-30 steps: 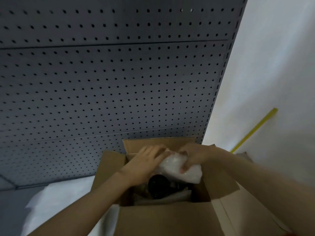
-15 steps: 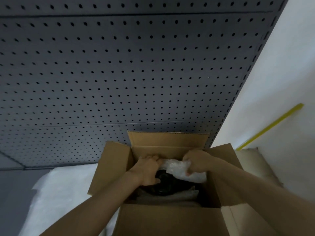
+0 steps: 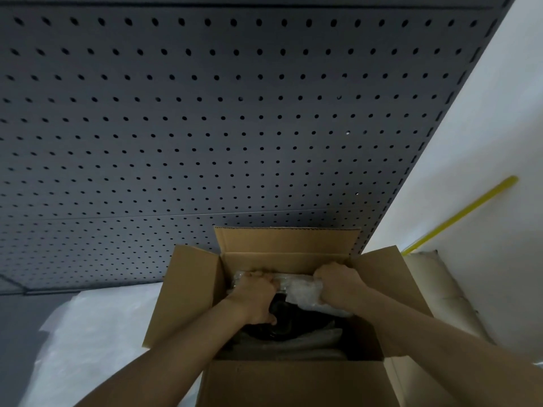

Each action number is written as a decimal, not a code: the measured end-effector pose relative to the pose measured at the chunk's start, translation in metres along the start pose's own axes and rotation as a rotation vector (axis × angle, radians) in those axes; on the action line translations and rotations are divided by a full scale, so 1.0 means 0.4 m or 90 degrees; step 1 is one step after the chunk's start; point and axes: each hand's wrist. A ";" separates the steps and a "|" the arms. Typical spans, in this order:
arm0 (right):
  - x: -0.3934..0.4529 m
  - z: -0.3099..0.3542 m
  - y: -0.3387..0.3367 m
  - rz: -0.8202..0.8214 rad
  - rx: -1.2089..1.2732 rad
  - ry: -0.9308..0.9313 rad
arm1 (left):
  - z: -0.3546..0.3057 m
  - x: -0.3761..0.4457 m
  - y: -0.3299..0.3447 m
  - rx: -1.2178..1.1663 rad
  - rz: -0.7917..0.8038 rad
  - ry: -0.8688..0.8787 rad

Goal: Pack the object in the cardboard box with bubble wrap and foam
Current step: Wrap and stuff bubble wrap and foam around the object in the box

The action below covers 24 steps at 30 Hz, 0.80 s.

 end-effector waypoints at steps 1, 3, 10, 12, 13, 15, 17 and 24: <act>0.005 0.005 0.008 -0.009 -0.011 0.012 | -0.001 0.001 -0.001 0.000 0.004 -0.003; 0.013 0.012 0.024 -0.019 -0.039 0.021 | -0.004 0.001 -0.004 0.004 0.012 -0.010; 0.016 0.039 0.085 -0.054 -0.262 -0.094 | -0.018 0.001 0.000 -0.017 0.023 -0.026; 0.014 0.027 0.080 -0.059 -0.236 -0.120 | -0.019 -0.001 0.001 -0.023 0.020 -0.027; 0.017 0.013 0.072 -0.042 -0.196 -0.126 | -0.019 -0.003 0.001 -0.028 0.018 -0.027; 0.025 -0.024 0.051 0.037 -0.066 -0.134 | -0.019 -0.005 0.001 -0.034 0.012 -0.032; 0.028 -0.041 0.026 0.155 0.024 -0.133 | -0.022 -0.007 0.002 -0.038 0.009 -0.039; 0.025 0.040 0.037 0.101 -0.146 -0.091 | -0.032 -0.004 -0.007 -0.048 0.018 -0.045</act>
Point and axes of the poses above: each hand's wrist, its own x-axis towards the middle knuckle, its own y-axis out of the palm, z = x × y, and after that the axes turned 6 degrees about -x, right-handed
